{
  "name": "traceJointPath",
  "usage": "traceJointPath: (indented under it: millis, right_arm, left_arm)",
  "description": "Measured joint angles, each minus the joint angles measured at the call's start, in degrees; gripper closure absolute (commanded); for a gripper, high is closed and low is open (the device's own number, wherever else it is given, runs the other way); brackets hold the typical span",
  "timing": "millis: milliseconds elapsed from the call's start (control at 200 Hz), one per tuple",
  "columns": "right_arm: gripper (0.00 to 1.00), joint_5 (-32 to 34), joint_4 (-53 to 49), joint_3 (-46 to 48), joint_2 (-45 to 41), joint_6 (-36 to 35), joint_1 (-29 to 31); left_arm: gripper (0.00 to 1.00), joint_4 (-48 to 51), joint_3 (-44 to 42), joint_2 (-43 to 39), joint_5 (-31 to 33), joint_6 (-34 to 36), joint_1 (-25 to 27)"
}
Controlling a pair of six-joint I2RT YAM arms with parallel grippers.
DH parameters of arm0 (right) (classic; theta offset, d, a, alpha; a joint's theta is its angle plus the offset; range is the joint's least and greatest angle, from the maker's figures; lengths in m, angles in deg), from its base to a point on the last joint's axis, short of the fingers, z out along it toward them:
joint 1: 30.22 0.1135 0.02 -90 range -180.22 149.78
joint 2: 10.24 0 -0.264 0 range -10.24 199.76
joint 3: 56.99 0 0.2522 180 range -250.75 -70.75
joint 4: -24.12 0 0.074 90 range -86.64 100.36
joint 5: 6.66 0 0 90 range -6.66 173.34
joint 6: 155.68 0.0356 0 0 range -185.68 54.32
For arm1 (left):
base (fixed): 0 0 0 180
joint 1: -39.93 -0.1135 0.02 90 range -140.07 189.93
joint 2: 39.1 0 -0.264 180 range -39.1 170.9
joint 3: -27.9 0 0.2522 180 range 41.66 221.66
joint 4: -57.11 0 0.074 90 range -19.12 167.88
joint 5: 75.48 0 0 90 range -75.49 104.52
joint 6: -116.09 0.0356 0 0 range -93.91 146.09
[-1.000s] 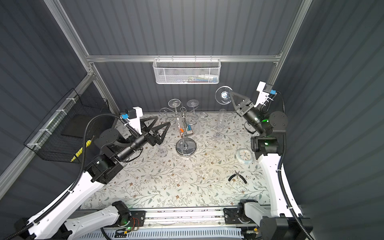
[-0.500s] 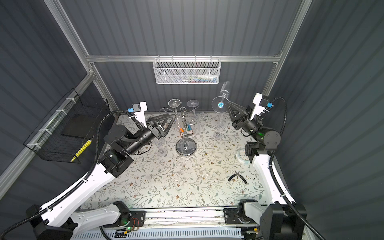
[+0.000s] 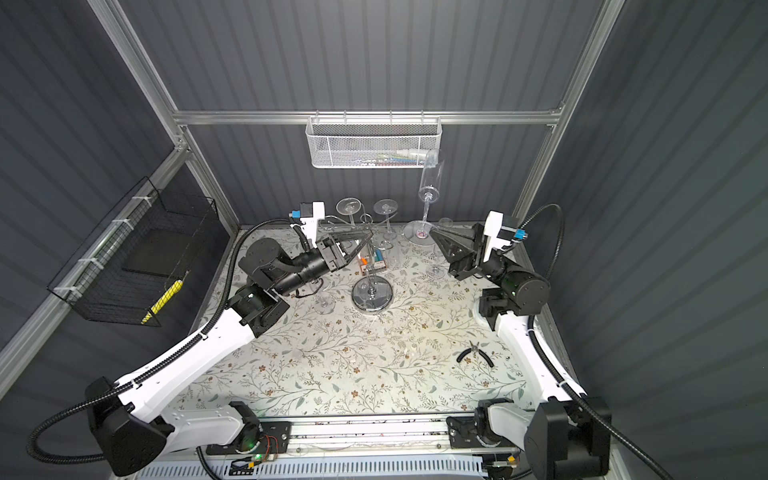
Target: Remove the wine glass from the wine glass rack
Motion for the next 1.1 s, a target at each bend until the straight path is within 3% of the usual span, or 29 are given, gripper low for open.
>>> traceJointPath:
  millis: [345,590,765,920,1096]
  right_arm:
    - [1.0,-8.1,1.4,0.3,0.6,-8.4,5.8]
    - [1.0,-10.6,1.4,0.3,2.5,-9.8,7.8]
    - [1.0,-11.4,1.4,0.3,3.5,-10.7,9.3]
    - [1.0,-11.8,1.4,0.3,4.5,-11.4,10.3]
    - [1.0,-12.1,1.4,0.3,5.1,-11.8,11.1]
  left_arm:
    - [0.14,-17.4,-0.2,9.8,-8.4,-14.8,-0.9]
    - [0.19,-22.2,-0.1,11.4,-12.3,-18.0,-0.9]
    - [0.3,-22.6,-0.1,11.6,-14.1,-18.7,-0.9]
    - [0.46,-23.9,-0.1,12.5,-14.7,-19.9,-0.7]
    - [0.54,-25.1,-0.1,13.4,-14.9,-20.6,-0.6]
